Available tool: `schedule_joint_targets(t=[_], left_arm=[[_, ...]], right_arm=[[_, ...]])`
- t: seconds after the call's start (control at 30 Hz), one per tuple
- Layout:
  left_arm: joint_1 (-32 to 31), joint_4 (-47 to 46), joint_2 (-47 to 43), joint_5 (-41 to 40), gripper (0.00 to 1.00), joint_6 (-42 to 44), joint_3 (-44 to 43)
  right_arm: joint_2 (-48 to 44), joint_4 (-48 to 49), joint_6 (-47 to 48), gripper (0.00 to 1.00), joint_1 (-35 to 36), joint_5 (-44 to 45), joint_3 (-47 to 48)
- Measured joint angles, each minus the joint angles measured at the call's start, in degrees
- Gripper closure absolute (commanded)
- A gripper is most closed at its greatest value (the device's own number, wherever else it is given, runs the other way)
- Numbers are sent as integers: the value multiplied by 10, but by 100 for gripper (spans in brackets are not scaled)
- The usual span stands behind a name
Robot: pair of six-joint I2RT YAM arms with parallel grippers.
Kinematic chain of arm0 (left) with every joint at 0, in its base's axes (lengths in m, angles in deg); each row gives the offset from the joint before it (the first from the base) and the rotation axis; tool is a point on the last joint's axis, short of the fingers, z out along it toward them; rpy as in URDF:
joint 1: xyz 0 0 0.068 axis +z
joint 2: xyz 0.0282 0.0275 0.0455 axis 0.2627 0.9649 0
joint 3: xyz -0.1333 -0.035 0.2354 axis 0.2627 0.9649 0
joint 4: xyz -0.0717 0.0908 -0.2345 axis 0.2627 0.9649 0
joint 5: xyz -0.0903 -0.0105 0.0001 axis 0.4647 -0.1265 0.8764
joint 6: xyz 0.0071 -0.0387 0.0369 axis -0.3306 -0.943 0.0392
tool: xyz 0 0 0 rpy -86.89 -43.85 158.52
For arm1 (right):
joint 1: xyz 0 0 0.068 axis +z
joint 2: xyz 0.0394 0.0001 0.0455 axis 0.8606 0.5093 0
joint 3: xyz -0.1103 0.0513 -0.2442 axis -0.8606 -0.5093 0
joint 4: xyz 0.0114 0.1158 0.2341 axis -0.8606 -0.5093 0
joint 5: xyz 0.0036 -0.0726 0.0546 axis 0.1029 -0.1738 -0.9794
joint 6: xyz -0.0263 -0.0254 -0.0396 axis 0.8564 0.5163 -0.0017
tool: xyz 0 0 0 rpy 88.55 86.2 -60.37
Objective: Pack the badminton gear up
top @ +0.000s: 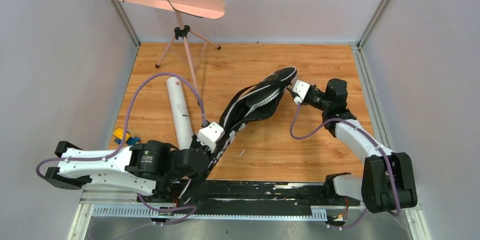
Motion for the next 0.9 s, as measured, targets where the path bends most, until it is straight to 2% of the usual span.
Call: schedule_joint_targets(t=[0.07, 0.3, 0.33, 0.4, 0.43, 0.47, 0.63, 0.9], left_arm=[[0, -6, 9, -9, 100, 1, 0], [3, -18, 29, -24, 100, 0, -3], [3, -17, 29, -24, 100, 0, -5], [3, -17, 30, -24, 100, -1, -10], [3, -17, 30, -24, 100, -1, -11], [3, -16, 30, -23, 100, -1, -13], [3, -9, 31, -19, 100, -2, -28], [3, -9, 31, -10, 100, 2, -34]], right_arm=[[-9, -1, -6, 99, 5, 2, -2], [-20, 20, -53, 100, 16, 78, -28], [-20, 23, -59, 95, 14, 90, -32], [-20, 33, -70, 66, 9, 105, -37], [-20, 34, -72, 55, 5, 107, -37], [-23, 37, -79, 48, -1, 108, -41], [-41, 70, -87, 45, -31, 106, -77], [43, 171, -87, 47, -34, 104, -93]])
